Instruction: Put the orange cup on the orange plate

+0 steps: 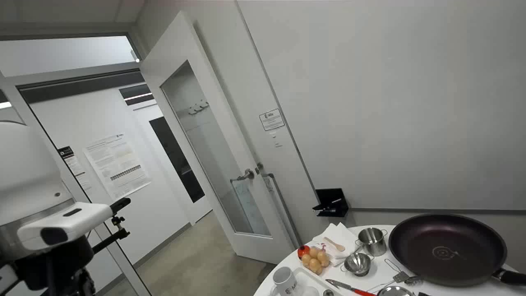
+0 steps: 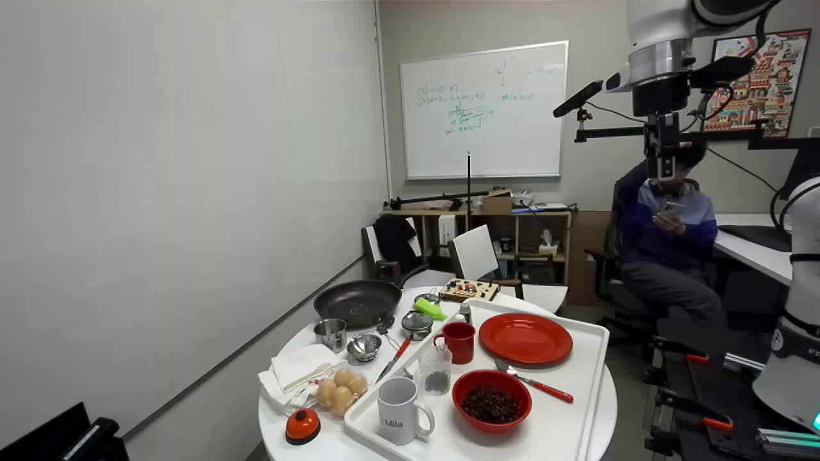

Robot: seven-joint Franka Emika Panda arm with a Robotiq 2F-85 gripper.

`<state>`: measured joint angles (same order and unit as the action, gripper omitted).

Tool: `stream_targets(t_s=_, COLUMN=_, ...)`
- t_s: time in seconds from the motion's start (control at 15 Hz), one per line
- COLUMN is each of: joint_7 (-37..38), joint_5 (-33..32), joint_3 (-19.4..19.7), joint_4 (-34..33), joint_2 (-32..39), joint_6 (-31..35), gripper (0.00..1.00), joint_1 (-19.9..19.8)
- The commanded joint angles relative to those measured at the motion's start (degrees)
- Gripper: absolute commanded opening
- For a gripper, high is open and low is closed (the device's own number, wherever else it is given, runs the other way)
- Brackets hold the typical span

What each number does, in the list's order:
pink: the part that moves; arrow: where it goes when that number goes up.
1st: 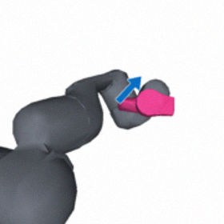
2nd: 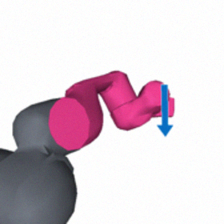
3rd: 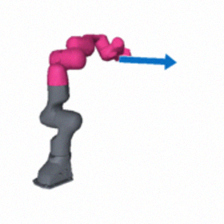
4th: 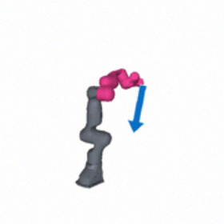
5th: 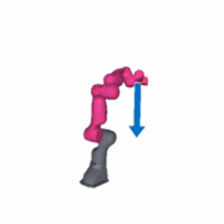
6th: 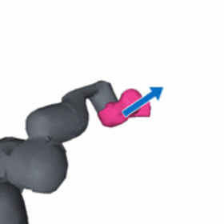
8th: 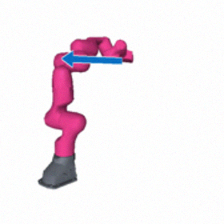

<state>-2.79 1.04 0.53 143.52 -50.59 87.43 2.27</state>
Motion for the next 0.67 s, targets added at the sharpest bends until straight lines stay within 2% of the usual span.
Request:
stream_targets(t_s=0.0, joint_7=-0.1, joint_5=0.1, joint_3=-0.2, joint_4=-0.1, joint_2=0.1, joint_6=-0.1, gripper=1.00, joint_1=-0.2)
stream_targets(t_s=0.47, joint_7=-0.1, joint_5=0.1, joint_3=-0.2, joint_4=-0.1, joint_2=0.1, joint_6=-0.1, gripper=1.00, joint_1=-0.2)
stream_targets(t_s=0.6, joint_7=-1.7, joint_5=0.0, joint_3=0.0, joint_4=-2.8, joint_2=5.0, joint_6=-1.7, gripper=1.00, joint_1=0.6)
